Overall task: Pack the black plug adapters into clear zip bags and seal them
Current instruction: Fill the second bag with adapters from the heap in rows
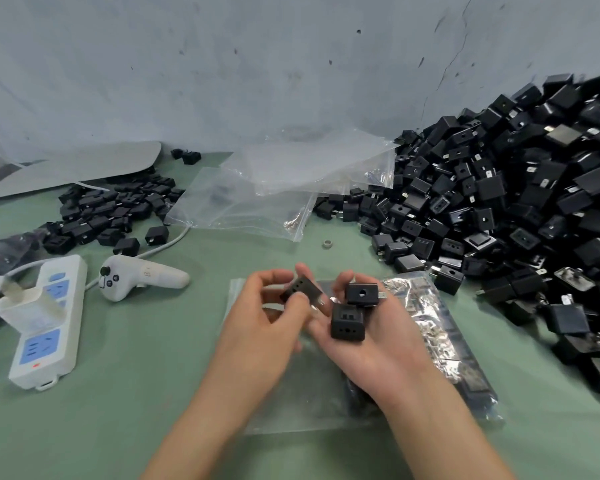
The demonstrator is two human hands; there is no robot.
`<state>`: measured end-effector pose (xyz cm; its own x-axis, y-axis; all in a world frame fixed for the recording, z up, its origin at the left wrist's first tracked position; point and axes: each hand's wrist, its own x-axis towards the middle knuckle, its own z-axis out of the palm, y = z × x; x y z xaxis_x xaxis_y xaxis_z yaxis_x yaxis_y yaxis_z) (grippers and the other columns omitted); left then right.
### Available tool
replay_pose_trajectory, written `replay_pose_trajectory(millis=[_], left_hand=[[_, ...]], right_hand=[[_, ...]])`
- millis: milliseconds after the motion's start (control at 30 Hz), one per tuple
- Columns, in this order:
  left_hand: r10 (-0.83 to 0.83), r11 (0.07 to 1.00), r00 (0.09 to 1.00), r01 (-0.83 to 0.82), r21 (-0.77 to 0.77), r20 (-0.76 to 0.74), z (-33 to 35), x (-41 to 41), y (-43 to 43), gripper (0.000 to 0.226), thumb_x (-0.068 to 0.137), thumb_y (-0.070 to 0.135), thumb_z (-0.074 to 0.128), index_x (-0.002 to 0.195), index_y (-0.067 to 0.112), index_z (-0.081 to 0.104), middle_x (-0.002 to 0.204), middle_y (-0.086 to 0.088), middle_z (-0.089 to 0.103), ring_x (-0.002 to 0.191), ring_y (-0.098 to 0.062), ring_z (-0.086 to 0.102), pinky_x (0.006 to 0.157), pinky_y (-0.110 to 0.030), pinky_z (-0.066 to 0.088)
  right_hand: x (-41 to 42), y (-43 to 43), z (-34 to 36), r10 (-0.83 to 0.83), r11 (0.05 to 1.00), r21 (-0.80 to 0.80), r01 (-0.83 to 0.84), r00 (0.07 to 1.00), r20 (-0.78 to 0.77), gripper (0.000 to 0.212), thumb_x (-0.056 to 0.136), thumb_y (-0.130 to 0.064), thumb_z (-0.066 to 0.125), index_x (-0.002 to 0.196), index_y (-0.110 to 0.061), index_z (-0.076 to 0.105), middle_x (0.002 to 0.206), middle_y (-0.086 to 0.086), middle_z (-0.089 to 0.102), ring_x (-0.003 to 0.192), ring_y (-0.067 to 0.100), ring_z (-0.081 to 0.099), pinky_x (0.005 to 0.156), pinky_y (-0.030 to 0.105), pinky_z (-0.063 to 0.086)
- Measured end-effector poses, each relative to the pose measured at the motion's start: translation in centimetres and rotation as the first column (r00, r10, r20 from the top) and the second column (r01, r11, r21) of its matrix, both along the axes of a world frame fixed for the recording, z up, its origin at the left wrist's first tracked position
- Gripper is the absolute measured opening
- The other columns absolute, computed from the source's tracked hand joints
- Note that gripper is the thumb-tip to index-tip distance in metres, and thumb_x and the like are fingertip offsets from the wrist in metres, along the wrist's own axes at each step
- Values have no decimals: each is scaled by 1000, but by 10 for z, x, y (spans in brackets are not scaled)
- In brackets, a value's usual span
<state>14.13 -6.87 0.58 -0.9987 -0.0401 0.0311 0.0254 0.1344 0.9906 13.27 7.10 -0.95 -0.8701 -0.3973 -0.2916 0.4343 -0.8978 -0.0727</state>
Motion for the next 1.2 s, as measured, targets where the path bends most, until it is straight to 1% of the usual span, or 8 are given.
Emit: replay_pose_trajectory(millis=[133,267,400,533,667,800,967,1200], left_hand=[[154,971,988,-157,178,34,10,-7,-39,24,97,7,51,105,24,67,81,-2,75,74,-15,72,60,-26,59],[338,935,923,-306,-180,185,-7,-14,-88,27,93,23,65,120,20,61,81,-2,74,72,-18,68,77,-37,57],[138,960,939,-48,-277,314,-17,-15,-90,15,95,23,65,101,15,75,74,5,73,62,-5,61,59,-17,49],[-60,954,933,158,-254,355,-17,-8,-81,19,98,26,61,99,30,79,93,-1,78,87,-22,72,91,-39,55],[24,963,961,51,-265,274,-17,-8,-78,31,103,18,49,93,29,76,86,-12,75,75,-24,72,78,-41,61],[118,984,946,-71,-162,301,-14,-13,-73,30,102,34,50,90,16,69,78,-14,73,57,-17,67,57,-33,58],[-19,951,944,119,-287,328,-17,-11,-60,27,96,49,56,93,26,70,62,3,68,52,-13,64,55,-22,51],[-186,933,928,270,-239,321,-21,-13,-47,18,99,15,58,110,23,68,69,-1,72,59,-13,66,68,-24,58]], right_hand=[[-1,8,1,-120,992,-36,122,991,50,30,94,-22,48,73,-8,65,111,21,69,96,39,70,84,56,54],[-2,25,0,-246,969,1,247,967,65,20,88,-20,52,77,-8,64,101,18,69,81,33,71,71,46,61],[-6,38,-1,-317,948,35,315,944,90,23,92,-20,49,79,-9,65,97,17,70,76,30,70,68,42,61],[-6,40,-1,-338,941,39,336,939,59,14,76,-12,54,84,-11,65,98,15,69,78,27,70,71,40,60],[-5,40,-1,-336,942,39,334,941,41,17,74,-13,56,86,-11,67,97,14,70,77,27,70,70,39,60],[-6,39,-4,-324,945,57,321,944,64,20,91,-20,52,84,-10,68,96,14,70,74,27,70,67,39,60],[-7,36,-6,-309,950,62,305,947,88,30,97,-26,48,82,-11,69,95,12,70,72,26,70,64,38,59],[-6,37,-7,-320,947,58,316,943,86,32,98,-28,48,82,-10,70,96,12,70,72,27,69,65,39,60]])
